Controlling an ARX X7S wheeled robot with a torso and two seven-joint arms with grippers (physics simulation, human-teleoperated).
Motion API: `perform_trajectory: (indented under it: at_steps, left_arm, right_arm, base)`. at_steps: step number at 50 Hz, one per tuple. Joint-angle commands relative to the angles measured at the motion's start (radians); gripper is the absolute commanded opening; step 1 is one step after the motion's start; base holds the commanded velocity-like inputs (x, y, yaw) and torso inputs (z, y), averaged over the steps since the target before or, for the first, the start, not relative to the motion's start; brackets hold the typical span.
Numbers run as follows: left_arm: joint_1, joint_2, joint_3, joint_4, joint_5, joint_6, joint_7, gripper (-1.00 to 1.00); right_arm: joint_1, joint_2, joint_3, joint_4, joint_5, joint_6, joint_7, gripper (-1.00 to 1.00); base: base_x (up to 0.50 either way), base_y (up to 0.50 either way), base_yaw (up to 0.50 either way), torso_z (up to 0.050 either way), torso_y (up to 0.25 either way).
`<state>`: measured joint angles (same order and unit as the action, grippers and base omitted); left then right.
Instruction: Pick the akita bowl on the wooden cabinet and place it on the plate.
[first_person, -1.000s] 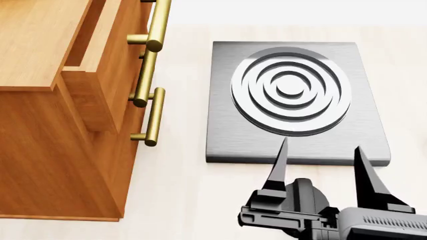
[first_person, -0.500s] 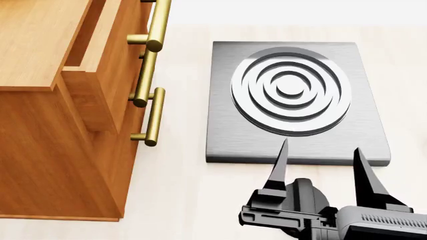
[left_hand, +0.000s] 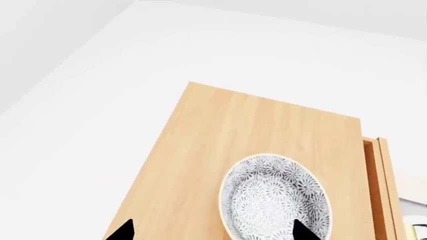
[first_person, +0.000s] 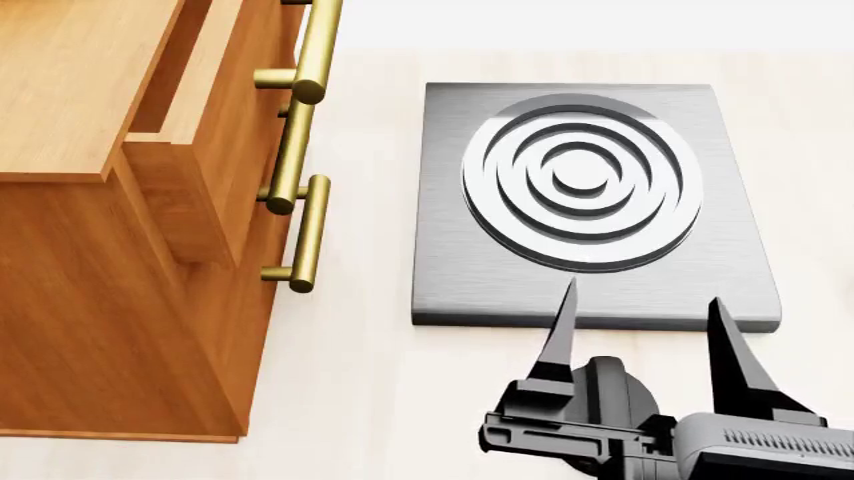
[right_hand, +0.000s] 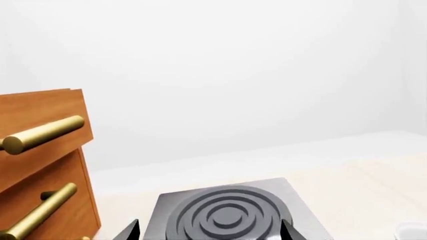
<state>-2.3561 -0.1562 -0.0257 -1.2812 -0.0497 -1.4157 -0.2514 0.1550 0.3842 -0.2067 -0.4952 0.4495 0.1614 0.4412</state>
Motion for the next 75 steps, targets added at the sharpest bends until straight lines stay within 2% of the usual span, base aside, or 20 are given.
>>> perform_trajectory:
  at_steps: [1,11,48,75]
  left_arm:
    - [0.000,0.001,-0.002,-0.014,0.009,0.016,0.012,1.00]
    - [0.003,0.015,-0.034,-0.028,0.036,0.021,-0.014,1.00]
    - [0.153,0.019,-0.099,-0.028,0.047,0.080,-0.054,1.00]
    - [0.282,0.033,-0.112,-0.028,0.047,0.126,-0.011,1.00]
  right_arm:
    - [-0.001,0.001,0.000,0.009,0.003,-0.006,-0.001,1.00]
    - [0.003,-0.007,0.009,0.064,0.015,-0.027,-0.012,1.00]
    - [0.012,-0.015,-0.001,0.142,0.012,-0.046,-0.019,1.00]
    - [0.021,-0.020,-0.017,0.196,-0.001,-0.056,-0.024,1.00]
  base:
    - [0.00,0.00,0.00,0.000,0.000]
    - [0.00,0.00,0.00,0.000,0.000]
    - [0.00,0.00,0.00,0.000,0.000]
    - [0.00,0.00,0.00,0.000,0.000]
